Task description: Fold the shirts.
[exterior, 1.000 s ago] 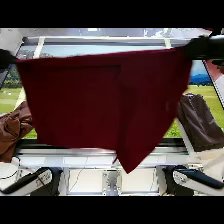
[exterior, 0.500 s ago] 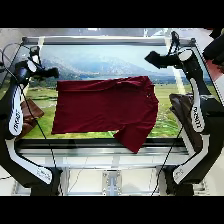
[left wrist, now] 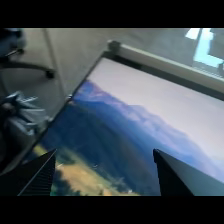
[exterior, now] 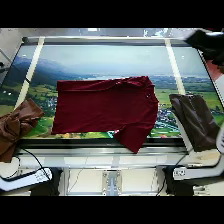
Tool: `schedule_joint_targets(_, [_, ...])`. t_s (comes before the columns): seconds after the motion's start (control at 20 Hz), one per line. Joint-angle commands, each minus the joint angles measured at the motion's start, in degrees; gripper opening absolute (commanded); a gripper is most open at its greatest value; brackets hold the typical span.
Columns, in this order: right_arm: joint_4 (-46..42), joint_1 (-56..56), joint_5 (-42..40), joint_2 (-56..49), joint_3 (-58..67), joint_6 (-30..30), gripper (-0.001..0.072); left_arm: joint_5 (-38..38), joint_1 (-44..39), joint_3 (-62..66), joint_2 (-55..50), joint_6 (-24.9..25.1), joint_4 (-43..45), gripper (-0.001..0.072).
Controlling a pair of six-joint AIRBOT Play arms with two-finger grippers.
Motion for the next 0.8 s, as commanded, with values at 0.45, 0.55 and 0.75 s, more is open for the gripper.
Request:
schedule_joint_targets(0.45, [13.05, -11.30, -0.61, 31.78, -79.71, -1.84, 0.0410, -23.67, 23.37, -60.19, 24.09, -0.50, -14.36, 0.0708])
schedule_joint_targets(0.55, [13.14, -11.26, -0.66, 28.96, -84.08, -4.17, 0.0411, -26.77, 23.34, -60.33, 20.52, -0.46, -16.46, 0.0706])
schedule_joint_targets(0.75, [17.18, -11.26, -7.91, 24.17, -87.08, -6.01, 0.0411, -19.80, 23.34, -61.42, 18.16, 3.78, -31.10, 0.0705])
